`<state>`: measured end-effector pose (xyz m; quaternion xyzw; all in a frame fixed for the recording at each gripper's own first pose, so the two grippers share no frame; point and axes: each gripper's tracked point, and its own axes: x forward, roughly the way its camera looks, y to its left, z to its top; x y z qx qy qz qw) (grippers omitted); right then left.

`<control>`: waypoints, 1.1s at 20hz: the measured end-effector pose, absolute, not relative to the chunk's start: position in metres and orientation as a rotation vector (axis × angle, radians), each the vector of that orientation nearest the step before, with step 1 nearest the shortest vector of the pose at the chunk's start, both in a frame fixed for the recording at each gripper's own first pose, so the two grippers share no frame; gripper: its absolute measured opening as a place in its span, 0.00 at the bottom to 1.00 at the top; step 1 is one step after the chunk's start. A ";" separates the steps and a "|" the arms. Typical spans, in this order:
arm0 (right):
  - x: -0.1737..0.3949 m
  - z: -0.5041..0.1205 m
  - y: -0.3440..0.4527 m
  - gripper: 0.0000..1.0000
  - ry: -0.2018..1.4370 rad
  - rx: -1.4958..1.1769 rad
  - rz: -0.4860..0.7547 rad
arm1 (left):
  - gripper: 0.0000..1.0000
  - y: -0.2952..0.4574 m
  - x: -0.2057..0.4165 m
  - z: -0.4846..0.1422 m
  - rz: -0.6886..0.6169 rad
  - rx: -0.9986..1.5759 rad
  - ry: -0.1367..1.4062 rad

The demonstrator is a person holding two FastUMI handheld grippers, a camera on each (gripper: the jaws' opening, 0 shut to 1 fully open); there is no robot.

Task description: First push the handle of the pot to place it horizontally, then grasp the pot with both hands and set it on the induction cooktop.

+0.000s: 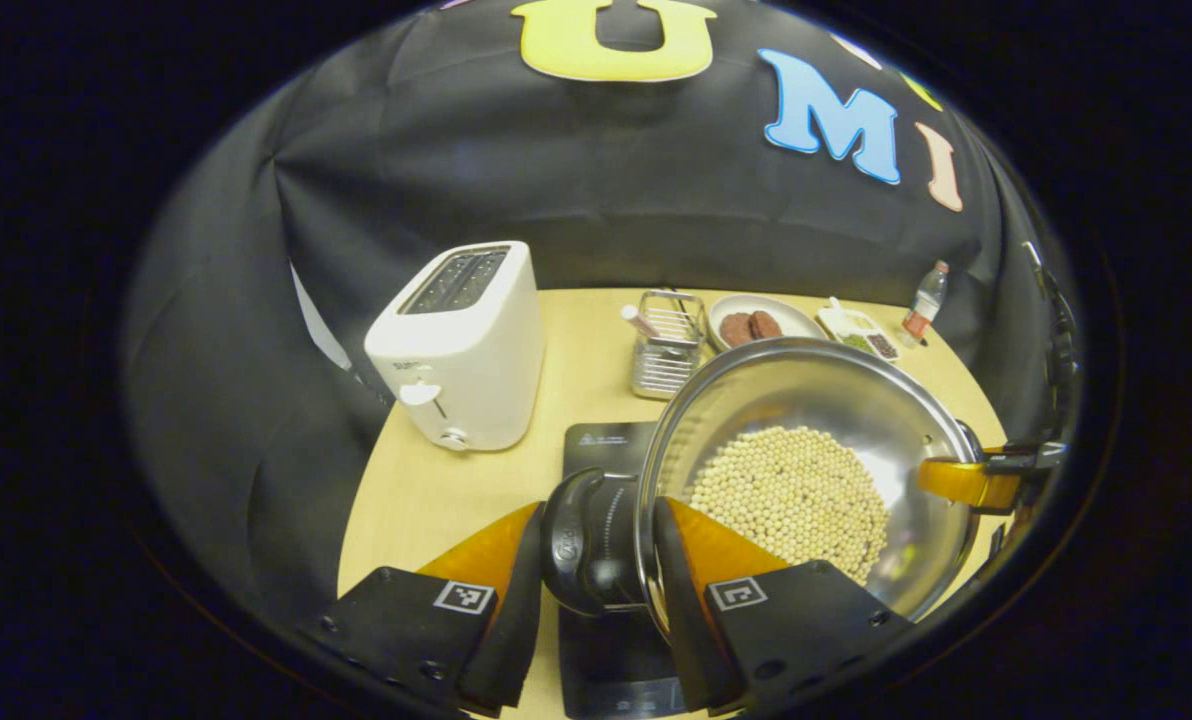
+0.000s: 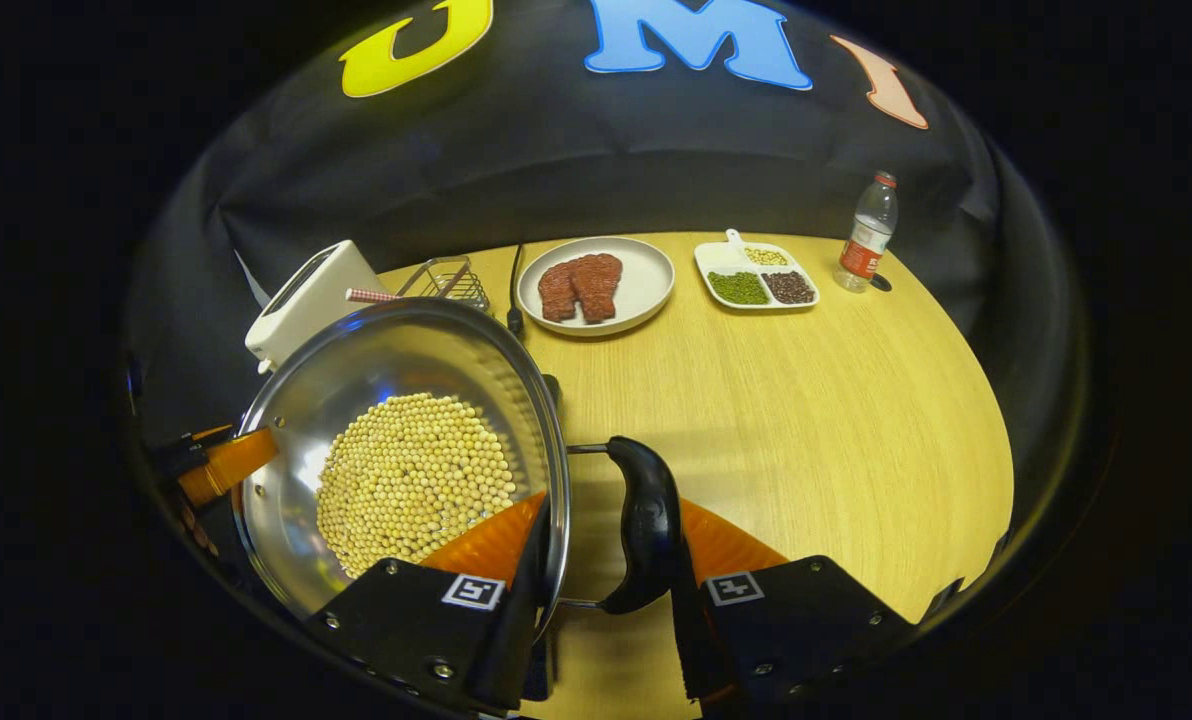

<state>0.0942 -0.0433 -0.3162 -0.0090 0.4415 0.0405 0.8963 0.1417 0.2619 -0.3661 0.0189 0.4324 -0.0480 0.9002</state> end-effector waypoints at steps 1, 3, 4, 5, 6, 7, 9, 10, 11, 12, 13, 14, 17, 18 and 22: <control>0.097 -0.320 -0.042 0.58 0.913 -0.016 0.083 | 0.60 0.267 0.145 -0.369 -0.097 0.033 0.897; 0.098 -0.315 -0.049 0.58 0.915 -0.016 0.081 | 0.60 0.273 0.147 -0.366 -0.095 0.037 0.896; 0.099 -0.310 -0.054 0.58 0.918 -0.013 0.079 | 0.60 0.278 0.149 -0.370 -0.095 0.042 0.897; 0.099 -0.306 -0.059 0.58 0.921 -0.011 0.075 | 0.60 0.282 0.152 -0.374 -0.096 0.041 0.899; 0.099 -0.302 -0.061 0.58 0.923 -0.008 0.071 | 0.60 0.284 0.154 -0.379 -0.098 0.037 0.903; 0.097 -0.302 -0.062 0.58 0.925 -0.010 0.068 | 0.60 0.285 0.157 -0.383 -0.101 0.031 0.908; 0.098 -0.293 -0.065 0.58 0.922 -0.014 0.063 | 0.64 0.286 0.158 -0.386 -0.106 0.026 0.914; 0.097 -0.288 -0.068 0.58 0.924 -0.013 0.060 | 0.60 0.285 0.158 -0.389 -0.108 0.024 0.914; 0.095 -0.287 -0.072 0.58 0.926 -0.012 0.059 | 0.60 0.285 0.159 -0.391 -0.110 0.026 0.916; 0.094 -0.284 -0.075 0.58 0.930 -0.010 0.057 | 0.60 0.285 0.159 -0.391 -0.111 0.026 0.918; 0.093 -0.284 -0.076 0.58 0.930 -0.006 0.055 | 0.60 0.284 0.161 -0.392 -0.113 0.026 0.920; 0.094 -0.281 -0.077 0.58 0.930 -0.003 0.054 | 0.64 0.283 0.161 -0.394 -0.118 0.031 0.921; 0.093 -0.291 -0.074 0.58 0.938 0.005 0.047 | 0.60 0.281 0.162 -0.395 -0.123 0.033 0.924; 0.093 -0.290 -0.073 0.58 0.936 0.008 0.045 | 0.60 0.281 0.161 -0.396 -0.121 0.032 0.926; 0.090 -0.285 -0.078 0.58 0.916 0.007 0.043 | 0.64 0.285 0.157 -0.396 -0.116 0.016 0.924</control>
